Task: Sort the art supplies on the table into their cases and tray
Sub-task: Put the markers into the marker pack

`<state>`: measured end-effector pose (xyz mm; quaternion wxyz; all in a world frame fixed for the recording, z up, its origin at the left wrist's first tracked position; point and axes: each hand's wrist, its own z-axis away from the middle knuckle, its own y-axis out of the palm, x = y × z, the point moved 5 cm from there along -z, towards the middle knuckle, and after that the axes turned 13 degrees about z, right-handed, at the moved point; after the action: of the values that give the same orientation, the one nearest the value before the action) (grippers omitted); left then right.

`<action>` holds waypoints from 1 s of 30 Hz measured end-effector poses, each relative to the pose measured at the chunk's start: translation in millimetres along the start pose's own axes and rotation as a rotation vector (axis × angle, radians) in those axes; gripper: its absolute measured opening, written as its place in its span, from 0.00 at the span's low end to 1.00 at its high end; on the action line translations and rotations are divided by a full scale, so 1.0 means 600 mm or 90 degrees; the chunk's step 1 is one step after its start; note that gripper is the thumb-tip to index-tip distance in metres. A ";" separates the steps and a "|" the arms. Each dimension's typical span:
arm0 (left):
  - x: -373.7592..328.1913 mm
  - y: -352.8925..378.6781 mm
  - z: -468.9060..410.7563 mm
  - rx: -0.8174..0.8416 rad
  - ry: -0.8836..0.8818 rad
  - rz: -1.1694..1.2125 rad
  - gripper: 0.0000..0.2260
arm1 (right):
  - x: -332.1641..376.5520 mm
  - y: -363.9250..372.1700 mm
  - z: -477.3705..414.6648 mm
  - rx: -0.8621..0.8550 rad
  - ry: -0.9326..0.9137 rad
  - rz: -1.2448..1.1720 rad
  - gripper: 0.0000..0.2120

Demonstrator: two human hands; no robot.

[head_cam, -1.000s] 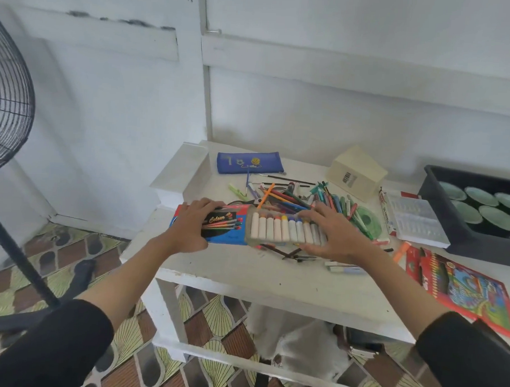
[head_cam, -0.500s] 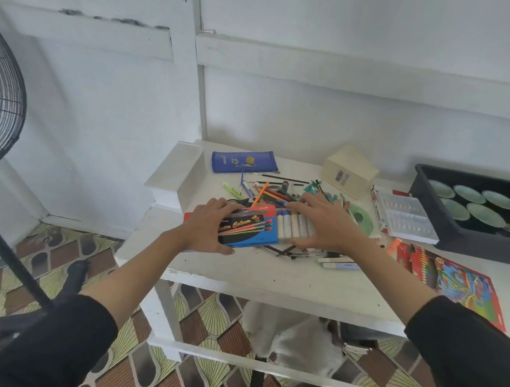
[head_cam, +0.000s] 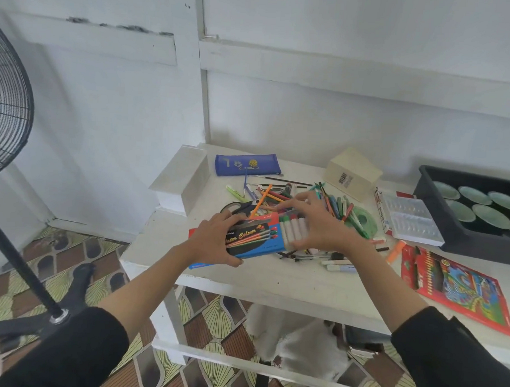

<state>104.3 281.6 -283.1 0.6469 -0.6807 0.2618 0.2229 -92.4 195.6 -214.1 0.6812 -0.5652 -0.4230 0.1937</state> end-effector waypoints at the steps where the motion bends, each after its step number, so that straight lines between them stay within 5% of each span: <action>1: 0.001 0.001 0.001 0.005 -0.002 0.006 0.45 | 0.004 0.001 0.001 -0.019 -0.009 -0.034 0.31; 5: -0.004 0.005 -0.002 -0.024 -0.015 0.023 0.45 | 0.012 0.018 0.002 -0.092 -0.024 -0.152 0.26; 12: 0.008 0.012 -0.014 -0.134 -0.084 0.035 0.43 | -0.003 0.048 0.001 -0.319 0.133 -0.220 0.17; 24: 0.021 -0.003 -0.017 -0.273 -0.129 0.035 0.44 | 0.043 0.063 -0.020 -0.229 0.054 -0.187 0.30; 30: 0.049 -0.055 -0.005 -0.470 -0.186 0.243 0.46 | 0.029 0.014 -0.087 -0.303 -0.012 -0.059 0.16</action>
<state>147.8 277.6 -276.7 0.3380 -0.7667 0.1914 0.5112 -39.1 179.1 -215.9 0.5333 -0.6880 -0.4882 0.0623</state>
